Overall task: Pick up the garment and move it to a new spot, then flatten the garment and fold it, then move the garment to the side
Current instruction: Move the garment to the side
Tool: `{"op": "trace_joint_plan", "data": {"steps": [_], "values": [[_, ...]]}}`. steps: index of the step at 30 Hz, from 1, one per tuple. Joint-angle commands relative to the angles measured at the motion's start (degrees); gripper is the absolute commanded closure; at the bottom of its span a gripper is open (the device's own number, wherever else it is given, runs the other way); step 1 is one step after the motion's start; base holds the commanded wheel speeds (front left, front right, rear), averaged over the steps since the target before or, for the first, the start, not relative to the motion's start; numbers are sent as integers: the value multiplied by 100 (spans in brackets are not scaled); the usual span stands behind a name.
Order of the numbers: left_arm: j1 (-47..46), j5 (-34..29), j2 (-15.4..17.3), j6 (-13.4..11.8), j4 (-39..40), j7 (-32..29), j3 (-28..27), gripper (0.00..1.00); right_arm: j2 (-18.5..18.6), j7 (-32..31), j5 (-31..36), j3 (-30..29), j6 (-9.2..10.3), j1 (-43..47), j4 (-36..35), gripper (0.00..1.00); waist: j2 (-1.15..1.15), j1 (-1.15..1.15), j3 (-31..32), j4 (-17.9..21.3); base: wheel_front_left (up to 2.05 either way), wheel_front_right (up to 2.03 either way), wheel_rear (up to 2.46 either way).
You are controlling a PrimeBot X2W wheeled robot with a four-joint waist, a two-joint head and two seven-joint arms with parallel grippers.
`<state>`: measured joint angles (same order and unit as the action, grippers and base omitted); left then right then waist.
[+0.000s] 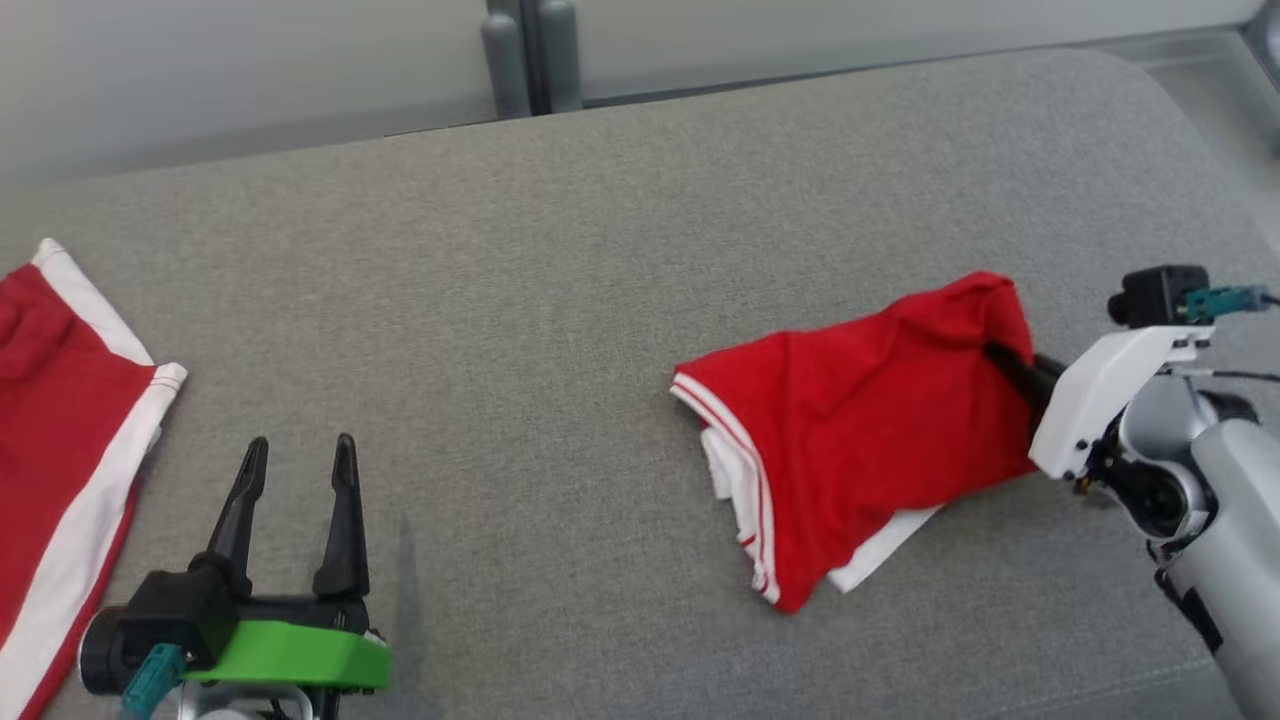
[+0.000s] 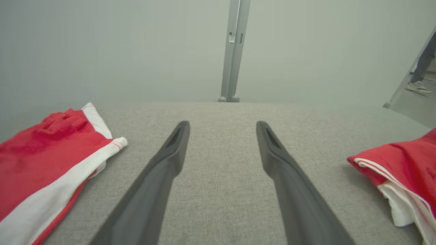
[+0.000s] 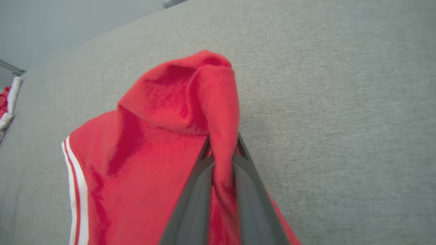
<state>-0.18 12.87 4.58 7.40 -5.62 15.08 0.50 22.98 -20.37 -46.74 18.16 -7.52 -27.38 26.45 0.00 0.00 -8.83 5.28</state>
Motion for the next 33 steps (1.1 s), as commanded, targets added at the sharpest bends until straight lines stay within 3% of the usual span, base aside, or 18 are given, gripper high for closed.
{"op": "trace_joint_plan", "data": {"steps": [1, 9, 19, 30, 31, 32, 33], "values": [[-194, -12, 90, 17, 72, 5, 53, 0, 109, 190, 155, -104, 6, -265, 94, 100, 0, 0, -587, 564, 0, 0, 0], [-745, 0, 299, 17, 98, 5, 353, 0, 319, 955, 811, -592, 4, -1329, 1019, 100, 0, 0, -1200, 764, 0, 0, 0], [-984, -141, 529, 16, 69, 5, 502, 0, 896, 1712, 1692, -1472, 5, -2084, 2526, 100, 0, 0, -1597, 302, 0, 0, 0], [-948, -91, 505, 16, 122, 5, 436, 0, 777, 2498, 2316, -1792, 6, -2426, 3354, 100, 0, 0, -1654, 49, 0, 0, 0], [-938, -89, 506, 16, 120, 5, 434, 0, 818, 2638, 2452, -1789, 6, -2452, 3407, 69, 0, 0, -1653, 41, 0, 0, 0], [-930, -85, 507, 16, 112, 5, 436, 0, 810, 2734, 2535, -1810, 6, -2479, 3484, 0, 0, 0, -1645, 36, 0, 0, 0], [-926, -83, 509, 16, 102, 5, 433, 0, 804, 2836, 2594, -1863, 6, -2501, 3575, 0, 0, 0, -1636, 32, 0, 0, 0]]}}
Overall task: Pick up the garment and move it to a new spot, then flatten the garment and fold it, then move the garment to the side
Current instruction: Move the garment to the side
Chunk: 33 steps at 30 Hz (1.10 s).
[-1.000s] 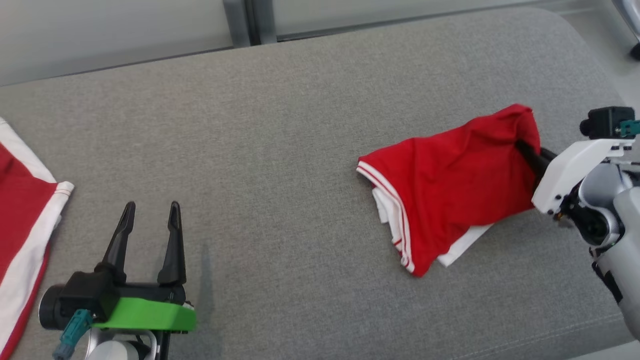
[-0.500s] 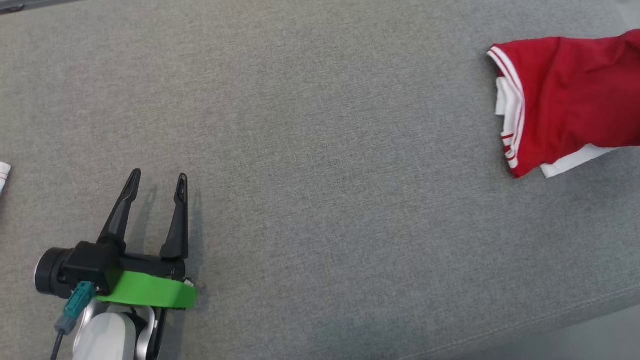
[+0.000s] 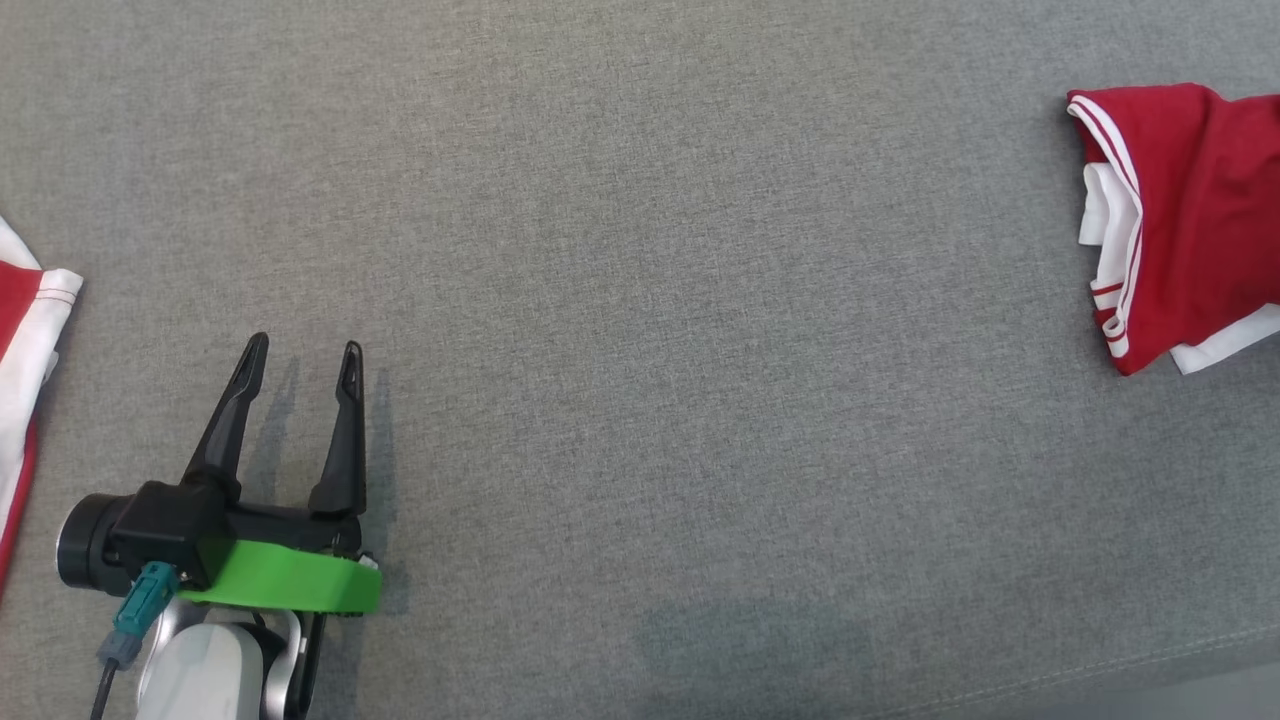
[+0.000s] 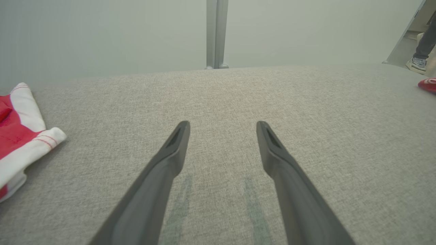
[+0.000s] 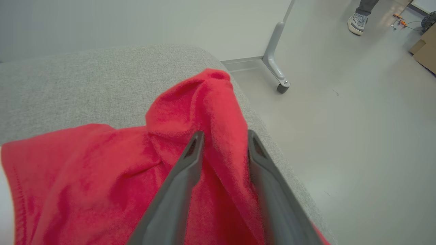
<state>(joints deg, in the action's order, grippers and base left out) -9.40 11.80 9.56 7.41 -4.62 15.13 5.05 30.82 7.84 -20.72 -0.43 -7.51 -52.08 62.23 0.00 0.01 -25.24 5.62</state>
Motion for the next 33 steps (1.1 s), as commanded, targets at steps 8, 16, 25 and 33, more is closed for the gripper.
{"op": "trace_joint_plan", "data": {"steps": [8, 16, 25, 33], "values": [[134, 69, -101, 15, -43, 0, -86, 0, -19, 590, 646, 35, 5, -184, 83, 0, 0, -1, 316, -29, 0, 0, 0], [557, 102, -321, 9, -120, 0, -219, 0, 28, 735, 843, 237, 5, 589, -1533, 0, 0, -1, 1140, -283, 0, 0, 0], [971, 83, -469, 9, -309, -2, -402, 0, -407, 735, 789, -369, 6, 2881, -4165, 0, 0, -1, 1880, -723, 0, 0, 0], [1146, 19, -439, 9, -667, 0, -536, 0, -1532, 736, 1427, -847, 6, 4781, -5380, 0, 0, -1, 2308, -1016, 0, 0, 0]]}}
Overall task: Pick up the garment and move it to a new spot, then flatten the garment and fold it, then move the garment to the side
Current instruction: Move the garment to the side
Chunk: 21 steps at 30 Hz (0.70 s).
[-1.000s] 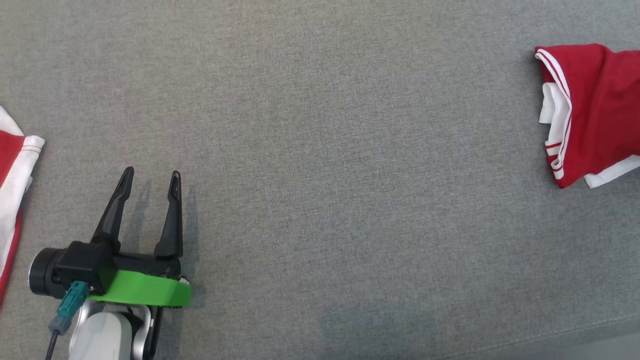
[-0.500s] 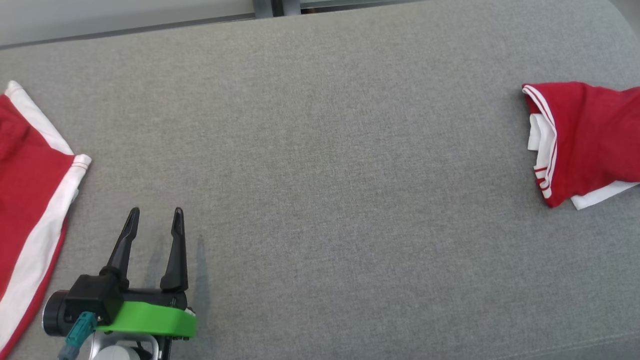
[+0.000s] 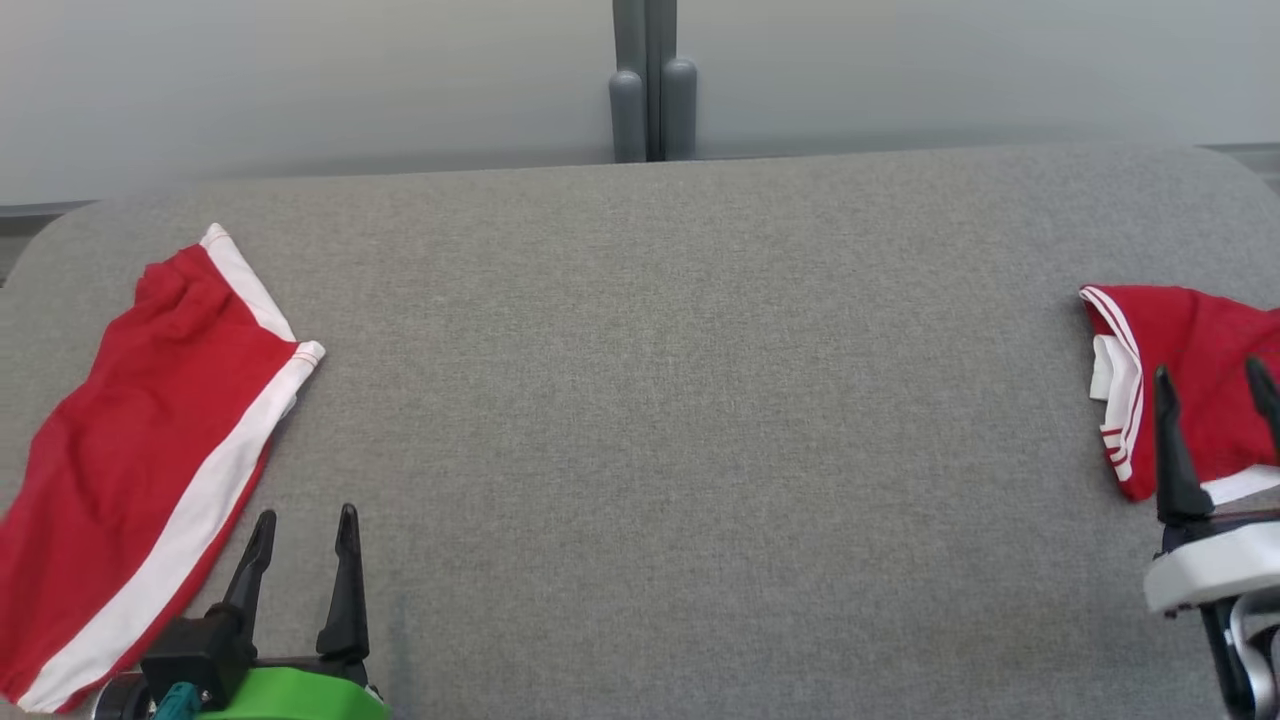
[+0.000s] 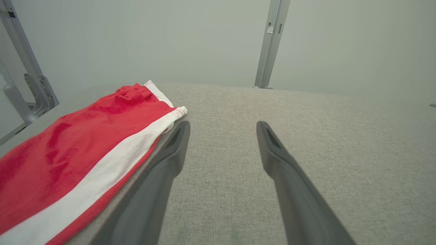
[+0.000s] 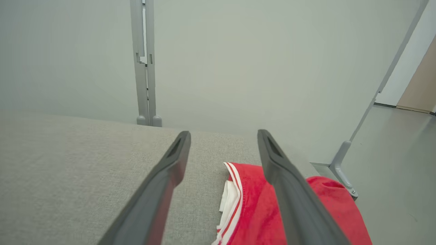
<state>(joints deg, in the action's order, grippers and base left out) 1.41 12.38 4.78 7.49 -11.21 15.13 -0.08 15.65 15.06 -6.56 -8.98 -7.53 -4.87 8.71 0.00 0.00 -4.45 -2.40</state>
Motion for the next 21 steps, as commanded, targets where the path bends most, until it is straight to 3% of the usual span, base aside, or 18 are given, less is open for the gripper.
{"op": "trace_joint_plan", "data": {"steps": [1, 12, 21], "values": [[68, -33, 54, 1, -64, -1, -31, 0, -90, 14, 32, 52, 9, 169, -61, 0, 0, 0, 272, -238, 0, 0, 0], [150, 7, 56, 1, -417, -1, -215, 0, -547, 15, 265, 459, 9, 919, -91, 0, 0, 0, 476, -340, 0, 0, 0], [247, 83, 49, 1, -466, -1, -75, 0, -1059, 15, 407, 101, 9, 1286, 4, 0, 0, 0, 476, -294, 0, 0, 0]]}}
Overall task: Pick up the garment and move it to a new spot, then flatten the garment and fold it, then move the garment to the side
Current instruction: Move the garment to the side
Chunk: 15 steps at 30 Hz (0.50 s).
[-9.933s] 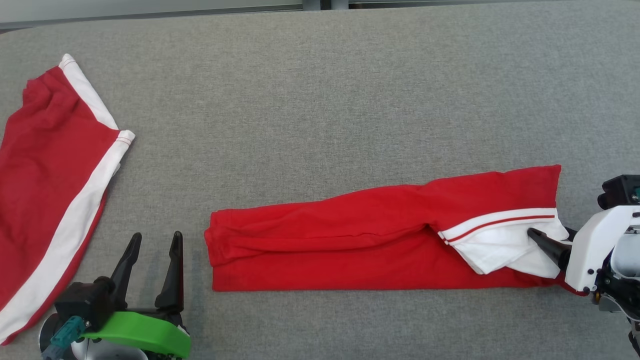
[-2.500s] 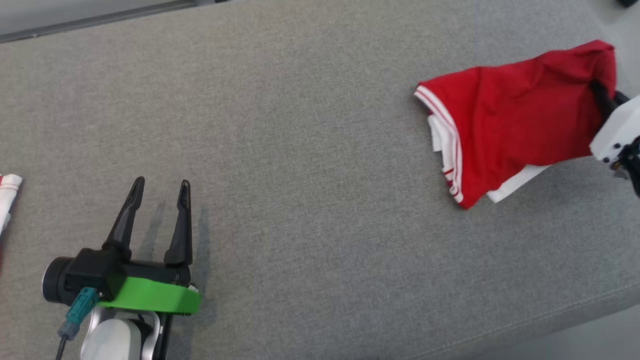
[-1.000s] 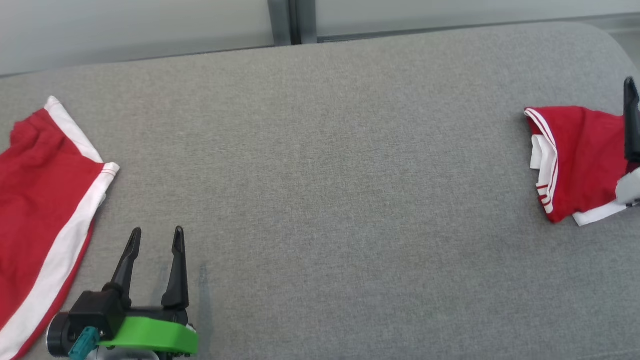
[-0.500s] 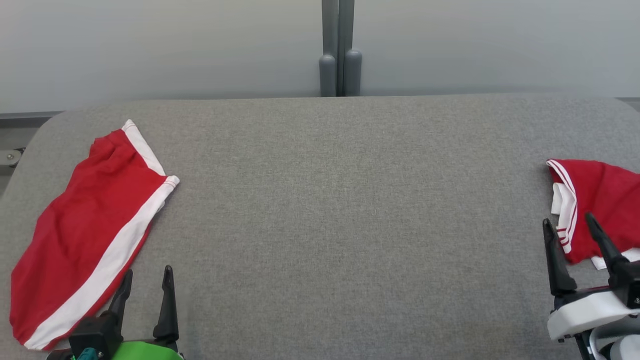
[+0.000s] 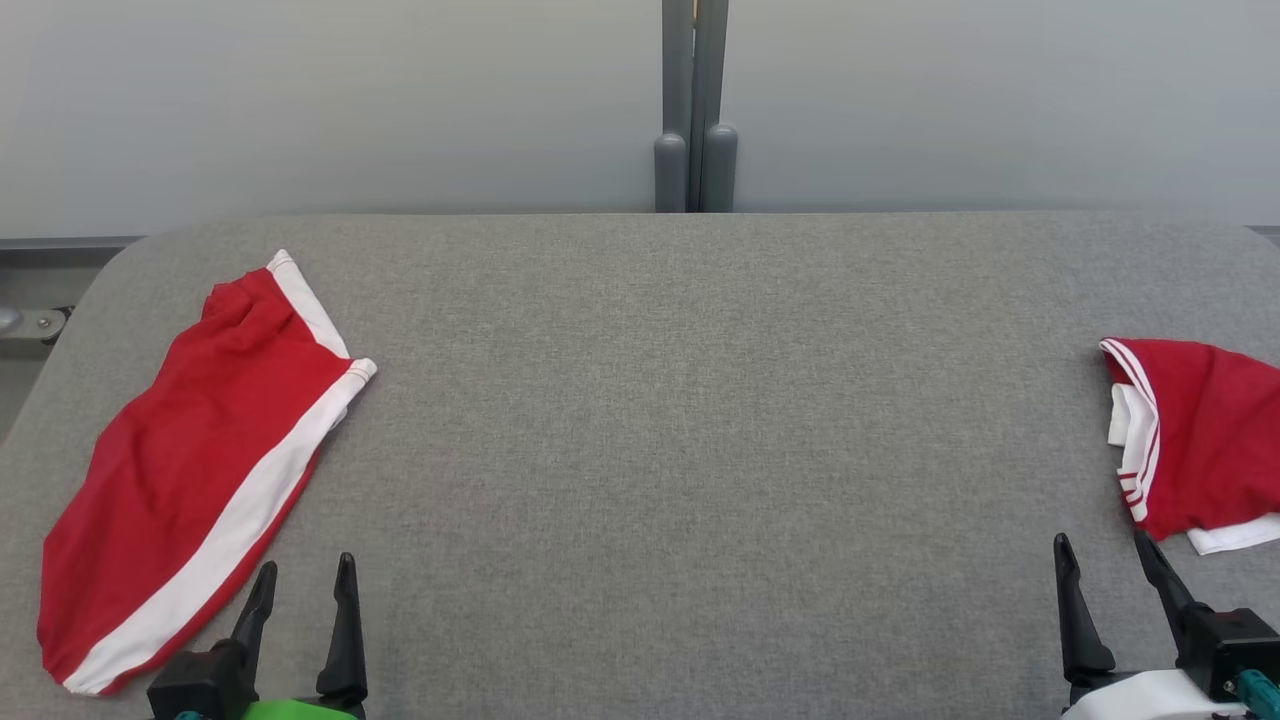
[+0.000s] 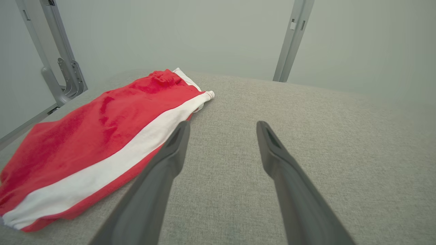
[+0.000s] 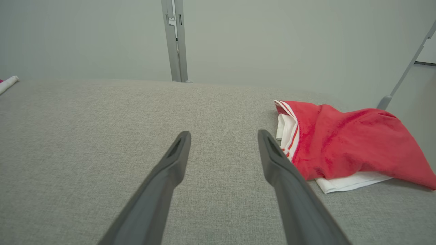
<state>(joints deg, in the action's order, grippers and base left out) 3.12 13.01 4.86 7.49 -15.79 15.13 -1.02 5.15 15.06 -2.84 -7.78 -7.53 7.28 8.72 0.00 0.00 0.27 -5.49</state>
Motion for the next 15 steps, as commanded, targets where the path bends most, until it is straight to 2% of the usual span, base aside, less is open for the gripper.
{"op": "trace_joint_plan", "data": {"steps": [1, 15], "values": [[89, 58, 57, 1, -12, -1, 65, 0, -35, 15, 56, -26, 9, 83, 6, 0, 0, 0, 9, 30, 0, 0, 0], [57, 177, 194, 1, -20, -1, 330, 0, -188, 15, 127, -158, 9, 42, -63, 0, 0, 0, 73, 123, 0, 0, 0]]}}
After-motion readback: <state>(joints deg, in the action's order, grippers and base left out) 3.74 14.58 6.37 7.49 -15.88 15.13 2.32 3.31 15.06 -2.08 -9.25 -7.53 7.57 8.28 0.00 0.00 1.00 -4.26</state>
